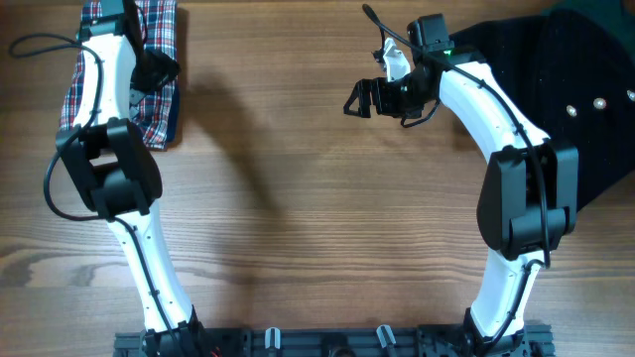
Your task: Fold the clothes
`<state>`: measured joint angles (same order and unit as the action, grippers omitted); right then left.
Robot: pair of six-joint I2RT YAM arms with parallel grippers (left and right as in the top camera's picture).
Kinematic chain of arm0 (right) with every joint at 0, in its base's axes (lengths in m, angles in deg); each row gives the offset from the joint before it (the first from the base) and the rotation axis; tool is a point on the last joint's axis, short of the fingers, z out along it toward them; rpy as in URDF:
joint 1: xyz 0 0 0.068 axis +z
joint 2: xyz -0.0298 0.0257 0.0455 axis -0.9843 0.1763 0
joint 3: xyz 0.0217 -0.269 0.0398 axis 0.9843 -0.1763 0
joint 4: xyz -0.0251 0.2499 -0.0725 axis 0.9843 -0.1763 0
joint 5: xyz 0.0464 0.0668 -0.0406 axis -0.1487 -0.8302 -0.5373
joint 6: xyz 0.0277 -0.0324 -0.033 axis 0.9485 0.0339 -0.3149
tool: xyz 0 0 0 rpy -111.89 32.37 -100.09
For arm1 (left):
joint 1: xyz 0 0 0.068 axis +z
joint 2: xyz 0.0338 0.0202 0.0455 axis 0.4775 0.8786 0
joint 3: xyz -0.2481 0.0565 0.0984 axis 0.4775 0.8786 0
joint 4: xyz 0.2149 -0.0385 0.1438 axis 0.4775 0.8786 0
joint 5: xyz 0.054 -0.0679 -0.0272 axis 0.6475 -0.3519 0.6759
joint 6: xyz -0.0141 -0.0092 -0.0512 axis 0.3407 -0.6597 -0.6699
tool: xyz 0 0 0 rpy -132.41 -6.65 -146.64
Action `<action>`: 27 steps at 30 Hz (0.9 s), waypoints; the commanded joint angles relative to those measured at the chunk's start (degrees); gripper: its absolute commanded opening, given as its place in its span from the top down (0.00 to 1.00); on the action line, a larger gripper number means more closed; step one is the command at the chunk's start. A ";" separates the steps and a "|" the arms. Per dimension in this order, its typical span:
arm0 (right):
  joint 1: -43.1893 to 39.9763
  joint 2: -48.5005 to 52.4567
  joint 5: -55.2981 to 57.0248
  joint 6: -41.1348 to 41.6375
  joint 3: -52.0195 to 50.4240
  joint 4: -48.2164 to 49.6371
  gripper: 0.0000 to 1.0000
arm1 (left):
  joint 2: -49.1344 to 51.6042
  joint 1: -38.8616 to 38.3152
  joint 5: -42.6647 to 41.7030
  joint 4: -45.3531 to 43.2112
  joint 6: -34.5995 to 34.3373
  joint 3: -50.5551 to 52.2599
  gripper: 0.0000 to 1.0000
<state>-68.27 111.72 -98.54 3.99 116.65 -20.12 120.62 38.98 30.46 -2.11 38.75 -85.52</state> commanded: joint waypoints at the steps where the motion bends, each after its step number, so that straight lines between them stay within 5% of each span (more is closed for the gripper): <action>1: -0.17 -1.79 -1.05 1.14 0.92 0.00 0.00 | 1.31 0.20 5.14 -0.15 -0.44 0.31 0.00; 20: -0.17 -1.79 -1.05 1.22 0.92 2.56 0.00 | -3.19 3.96 0.44 -3.02 -0.50 0.24 0.02; 21: -0.17 -1.79 -1.05 1.25 0.92 2.73 0.00 | -3.21 4.11 0.44 -3.34 -0.48 0.24 0.06; 24: -0.17 -1.79 -1.07 1.25 0.92 2.95 0.00 | -3.21 4.17 0.42 -3.96 -0.48 0.24 0.57; 27: -0.17 -1.79 -1.09 1.25 0.92 2.99 0.00 | -3.21 4.17 0.44 -3.93 -0.48 0.24 0.75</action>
<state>-68.27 111.72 -98.54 4.82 116.65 -17.47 119.97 43.27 31.14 -5.81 38.44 -85.52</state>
